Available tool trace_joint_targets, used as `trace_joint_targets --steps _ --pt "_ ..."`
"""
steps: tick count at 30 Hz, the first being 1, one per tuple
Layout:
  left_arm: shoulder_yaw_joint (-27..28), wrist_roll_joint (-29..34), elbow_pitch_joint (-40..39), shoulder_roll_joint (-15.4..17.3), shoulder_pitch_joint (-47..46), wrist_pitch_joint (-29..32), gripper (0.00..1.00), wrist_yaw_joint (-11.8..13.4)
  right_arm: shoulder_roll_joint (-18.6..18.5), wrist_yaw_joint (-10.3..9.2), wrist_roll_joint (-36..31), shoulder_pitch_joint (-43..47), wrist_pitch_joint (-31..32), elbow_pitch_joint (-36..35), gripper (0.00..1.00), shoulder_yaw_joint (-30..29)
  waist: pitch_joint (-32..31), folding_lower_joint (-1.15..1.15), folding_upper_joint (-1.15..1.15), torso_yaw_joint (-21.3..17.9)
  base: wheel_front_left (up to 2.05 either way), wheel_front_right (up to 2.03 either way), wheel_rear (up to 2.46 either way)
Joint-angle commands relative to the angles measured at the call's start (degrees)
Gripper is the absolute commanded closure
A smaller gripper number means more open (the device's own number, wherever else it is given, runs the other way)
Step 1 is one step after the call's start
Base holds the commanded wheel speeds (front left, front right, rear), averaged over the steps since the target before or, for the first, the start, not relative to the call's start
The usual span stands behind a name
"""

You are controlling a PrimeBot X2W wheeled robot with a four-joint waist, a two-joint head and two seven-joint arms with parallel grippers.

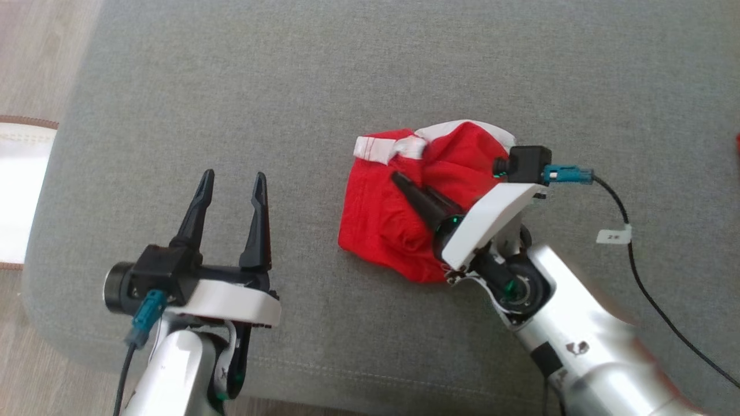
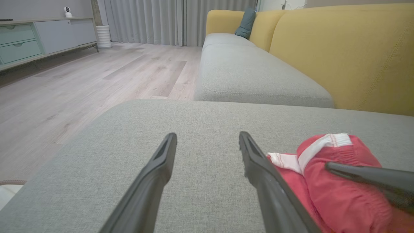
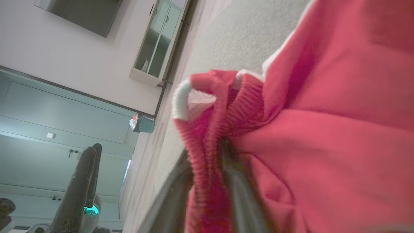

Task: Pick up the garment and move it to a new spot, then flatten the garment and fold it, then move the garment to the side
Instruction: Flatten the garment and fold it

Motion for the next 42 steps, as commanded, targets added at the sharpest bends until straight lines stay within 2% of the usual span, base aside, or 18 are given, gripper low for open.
trace_joint_targets --steps 1,6,10,15,18,21,22,25,31,35,42 --pt "1.9 0.6 -1.7 0.3 -2.1 -0.7 0.0 0.0 1.2 -0.05 -0.7 -1.7 -1.6 -1.5 0.0 1.4 -0.1 0.0 0.0 0.0 0.0 0.0 0.0" --pt "2.2 1.0 -1.6 0.0 -1.8 -0.7 0.0 -0.1 1.2 -0.05 -5.9 -3.1 -9.7 -0.7 0.0 6.1 -0.4 0.0 0.0 -0.6 0.0 0.0 0.0" --pt "2.7 1.2 -1.5 -0.1 -1.7 -0.7 0.0 -0.2 0.5 -0.05 -13.3 -3.8 -16.9 -1.1 0.0 8.9 -0.7 0.0 0.0 -1.5 0.0 0.0 0.0" --pt "3.2 1.5 -1.6 0.0 -1.1 -0.7 0.0 -0.2 -2.5 -0.05 -22.8 -4.1 -25.8 -2.5 0.0 7.9 -1.3 0.0 0.0 -3.1 0.0 0.0 0.0" --pt "3.6 1.5 -1.6 0.3 -0.7 -0.7 0.0 -0.1 -4.4 -0.05 -28.2 -3.0 -28.1 -4.0 0.0 4.8 -1.7 0.0 0.0 -4.3 0.0 0.0 0.0" --pt "4.1 1.6 -1.6 0.7 -0.4 -0.7 0.0 0.0 -6.2 -0.05 -32.7 -0.5 -28.9 -6.0 0.0 0.0 -2.1 0.0 0.0 -5.5 0.0 0.0 0.0" --pt "4.4 1.5 -1.5 1.0 -0.1 -0.7 0.0 0.0 -7.0 -0.05 -35.1 2.1 -29.0 -7.5 0.0 -3.8 -2.4 0.0 0.0 -6.3 0.0 0.0 0.0" --pt "4.7 1.5 -1.3 1.4 0.2 -0.7 0.0 0.1 -8.0 -0.05 -38.5 6.5 -28.3 -10.2 0.0 -10.0 -2.8 0.0 0.0 -7.3 0.0 0.0 0.0" --pt "5.2 1.3 -1.3 2.2 1.0 -0.7 0.0 0.4 -7.5 -0.05 -44.2 16.3 -25.0 -18.0 0.0 -21.1 -3.7 0.0 0.0 -9.2 0.0 0.0 0.0" --pt "5.5 1.1 -1.5 2.8 1.5 -0.4 0.0 0.7 -6.0 -0.05 -46.9 21.5 -22.2 -23.6 0.0 -25.2 -4.1 0.0 0.0 -10.0 0.0 0.0 0.0" --pt "5.9 0.6 -1.2 3.3 2.3 0.0 0.0 1.1 -4.1 -0.05 -48.9 25.7 -18.9 -29.0 0.0 -27.4 -5.7 0.0 0.0 -10.4 0.0 0.0 0.0"
